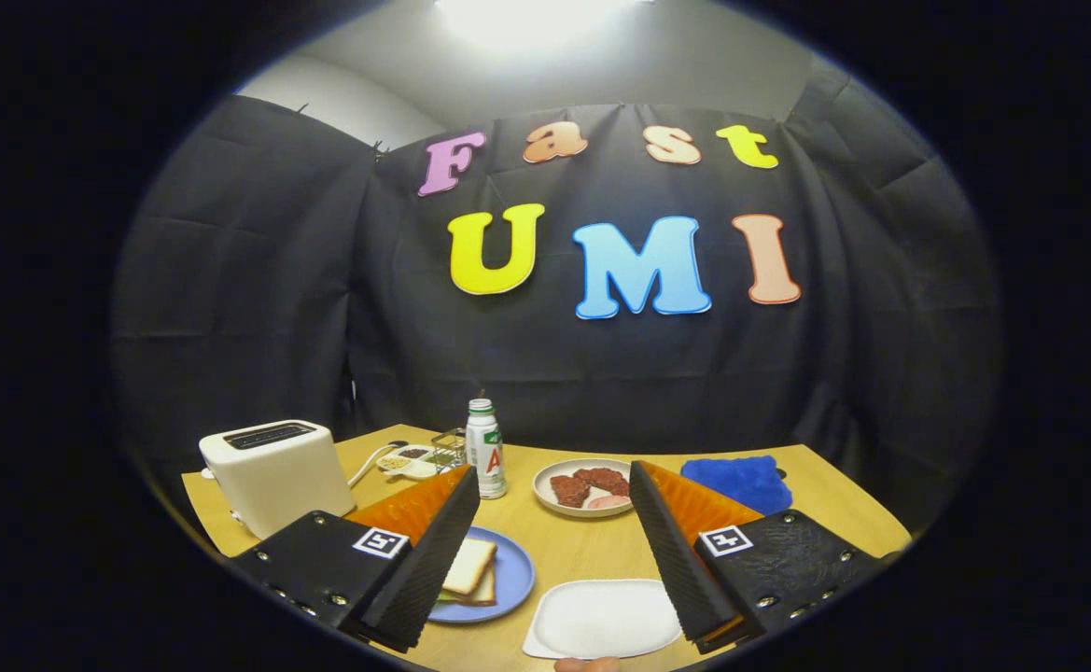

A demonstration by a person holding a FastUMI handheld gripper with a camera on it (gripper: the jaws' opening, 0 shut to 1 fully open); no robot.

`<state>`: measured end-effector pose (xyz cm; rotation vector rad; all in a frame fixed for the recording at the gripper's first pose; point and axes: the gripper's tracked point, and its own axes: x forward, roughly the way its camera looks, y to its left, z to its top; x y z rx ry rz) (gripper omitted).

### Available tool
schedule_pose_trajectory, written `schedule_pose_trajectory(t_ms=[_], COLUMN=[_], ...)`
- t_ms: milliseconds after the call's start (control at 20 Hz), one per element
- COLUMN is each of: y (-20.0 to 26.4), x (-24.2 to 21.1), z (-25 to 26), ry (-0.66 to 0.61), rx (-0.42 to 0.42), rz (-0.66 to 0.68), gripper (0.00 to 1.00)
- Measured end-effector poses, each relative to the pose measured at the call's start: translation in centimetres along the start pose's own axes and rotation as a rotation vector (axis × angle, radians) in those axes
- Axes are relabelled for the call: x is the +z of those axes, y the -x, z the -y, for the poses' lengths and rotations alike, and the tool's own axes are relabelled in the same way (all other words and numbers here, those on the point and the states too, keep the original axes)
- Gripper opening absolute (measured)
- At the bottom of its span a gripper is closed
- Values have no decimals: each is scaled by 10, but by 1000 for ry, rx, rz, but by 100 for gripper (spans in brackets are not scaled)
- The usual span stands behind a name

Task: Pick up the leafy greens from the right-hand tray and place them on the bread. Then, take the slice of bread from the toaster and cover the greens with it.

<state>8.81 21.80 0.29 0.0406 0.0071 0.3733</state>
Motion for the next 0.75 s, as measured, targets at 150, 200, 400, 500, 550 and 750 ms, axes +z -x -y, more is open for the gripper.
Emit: schedule_pose_trajectory(t_ms=[150, 200, 400, 500, 550, 750], y=[14, 20, 49, 67, 76, 102], x=[8, 12, 21, 24, 24, 22], z=[42, 58, 130, 174, 194, 259], ry=[3, 6, 30, 51, 60, 74], rx=[-61, -85, -194, -262, -289, -358], rz=[17, 26, 41, 44, 42, 40], gripper=[97, 98, 98, 98, 98, 97])
